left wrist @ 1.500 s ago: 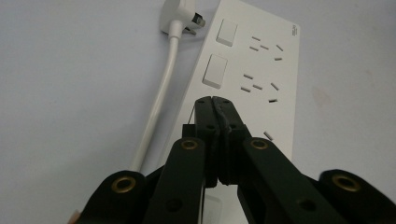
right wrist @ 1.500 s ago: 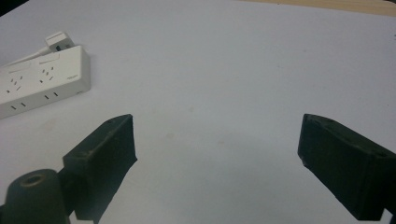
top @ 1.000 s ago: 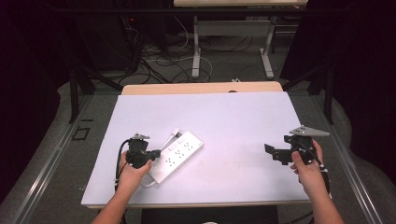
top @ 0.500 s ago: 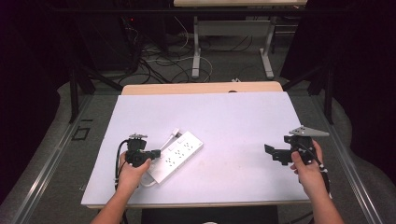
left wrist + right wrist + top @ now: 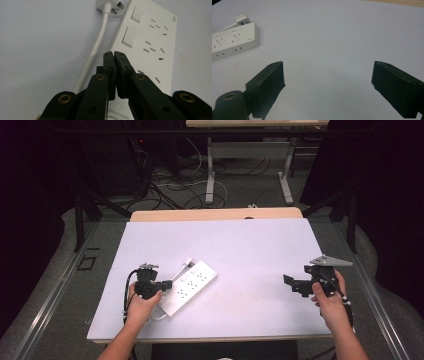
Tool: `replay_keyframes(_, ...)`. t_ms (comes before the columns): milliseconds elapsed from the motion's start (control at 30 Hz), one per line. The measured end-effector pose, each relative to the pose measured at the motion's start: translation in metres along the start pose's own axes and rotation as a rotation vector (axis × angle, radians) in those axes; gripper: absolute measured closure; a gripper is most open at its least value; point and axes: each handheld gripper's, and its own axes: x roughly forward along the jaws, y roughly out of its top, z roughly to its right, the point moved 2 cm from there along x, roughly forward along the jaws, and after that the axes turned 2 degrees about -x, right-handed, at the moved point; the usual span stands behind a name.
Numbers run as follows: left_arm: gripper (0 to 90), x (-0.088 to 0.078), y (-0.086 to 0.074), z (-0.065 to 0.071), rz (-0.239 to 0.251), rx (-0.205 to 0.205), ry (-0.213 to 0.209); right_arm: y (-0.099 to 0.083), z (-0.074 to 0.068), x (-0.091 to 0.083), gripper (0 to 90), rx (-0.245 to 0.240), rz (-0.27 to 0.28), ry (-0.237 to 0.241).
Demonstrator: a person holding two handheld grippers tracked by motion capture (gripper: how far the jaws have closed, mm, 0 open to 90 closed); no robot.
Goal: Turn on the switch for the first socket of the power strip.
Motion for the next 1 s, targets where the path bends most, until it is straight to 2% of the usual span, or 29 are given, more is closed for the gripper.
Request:
replay_keyframes(33, 88.4, -0.0012, 0.0003, -0.0004, -0.017, 0.005, -0.005, 0.0000, 0.0000, -0.0003, 10.6, 0.001, -0.004, 0.003)
replay_keyframes(100, 88.9, -0.0010, 0.0003, -0.0004, -0.013, 0.006, -0.005, -0.0002, -0.0004, 0.0001, 10.6, 0.005, -0.001, 0.001)
replay_keyframes(133, 89.2, 0.0002, -0.0001, 0.0000, 0.005, 0.002, 0.003, -0.0002, -0.0003, 0.0003, 10.6, 0.003, 0.000, -0.002)
replay_keyframes(267, 90.0, 0.0001, -0.0001, 0.0006, 0.002, 0.011, 0.010, -0.0004, -0.0006, 0.0003, 10.6, 0.006, -0.002, -0.004)
replay_keyframes(300, 90.0, -0.0016, 0.0003, 0.0006, -0.023, 0.019, 0.009, -0.0004, -0.0006, 0.0003, 10.6, 0.005, -0.002, -0.004)
replay_keyframes(333, 90.0, -0.0002, 0.0000, 0.0012, -0.005, 0.018, 0.015, -0.0005, -0.0006, 0.0009, 10.6, 0.005, 0.003, -0.004)
replay_keyframes(400, 90.0, 0.0006, -0.0002, 0.0018, -0.006, 0.023, 0.023, -0.0006, -0.0003, 0.0004, 10.6, 0.001, -0.001, -0.004)
replay_keyframes(433, 90.0, -0.0008, -0.0001, 0.0017, -0.037, 0.031, 0.023, -0.0006, -0.0003, 0.0005, 10.6, 0.000, -0.001, -0.004)
replay_keyframes(500, 90.0, 0.0009, -0.0006, 0.0028, -0.014, 0.027, 0.037, -0.0004, 0.0005, 0.0011, 10.6, -0.010, 0.005, -0.003)
replay_keyframes(567, 90.0, 0.0009, -0.0006, 0.0030, -0.014, 0.026, 0.039, -0.0004, -0.0008, 0.0003, 10.6, 0.005, -0.002, -0.004)
replay_keyframes(600, 90.0, -0.0006, -0.0004, 0.0023, -0.032, 0.028, 0.028, -0.0004, -0.0007, 0.0009, 10.6, 0.002, 0.003, -0.004)
replay_keyframes(667, 90.0, 0.0009, -0.0009, 0.0020, -0.010, 0.021, 0.031, -0.0005, -0.0006, 0.0007, 10.6, -0.005, -0.002, -0.003)
replay_keyframes(833, 90.0, 0.0003, -0.0008, 0.0010, -0.017, 0.023, 0.021, -0.0001, -0.0011, 0.0011, 10.6, -0.008, -0.001, 0.009)
replay_keyframes(1000, 90.0, 0.0006, -0.0010, 0.0012, -0.010, 0.024, 0.022, -0.0008, -0.0005, 0.0017, 10.5, -0.011, -0.002, -0.003)
